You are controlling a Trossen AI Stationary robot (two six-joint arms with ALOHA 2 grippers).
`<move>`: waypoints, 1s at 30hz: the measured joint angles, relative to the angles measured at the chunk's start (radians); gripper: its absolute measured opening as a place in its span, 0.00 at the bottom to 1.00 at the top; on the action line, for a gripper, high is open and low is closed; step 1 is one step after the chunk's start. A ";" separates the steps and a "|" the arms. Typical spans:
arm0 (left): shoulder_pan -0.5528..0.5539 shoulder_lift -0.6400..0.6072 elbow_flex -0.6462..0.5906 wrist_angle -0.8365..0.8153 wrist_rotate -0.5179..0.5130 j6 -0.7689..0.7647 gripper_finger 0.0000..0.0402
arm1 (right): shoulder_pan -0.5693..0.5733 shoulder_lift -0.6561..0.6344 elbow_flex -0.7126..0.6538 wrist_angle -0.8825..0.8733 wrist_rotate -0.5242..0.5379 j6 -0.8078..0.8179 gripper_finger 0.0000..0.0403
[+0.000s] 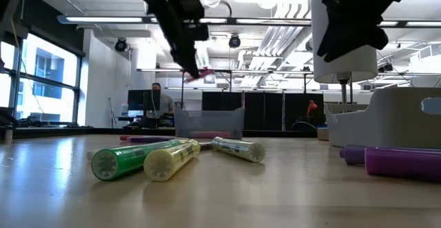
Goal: Pick & Place Markers
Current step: Put the pink pen into the black bin, then put the dark purple highlighter pen into the transparent bin
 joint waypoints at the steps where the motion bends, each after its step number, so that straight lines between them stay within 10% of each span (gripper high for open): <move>1: 0.007 0.034 0.027 -0.002 0.001 0.024 0.05 | -0.005 0.000 0.000 0.002 0.001 0.016 0.29; 13: 0.009 0.319 0.264 -0.056 -0.162 0.162 0.14 | -0.047 0.000 0.000 0.001 -0.012 0.162 0.29; 30: -0.033 0.254 0.266 -0.152 -0.200 0.051 0.32 | -0.047 0.000 0.000 0.024 -0.065 0.144 0.29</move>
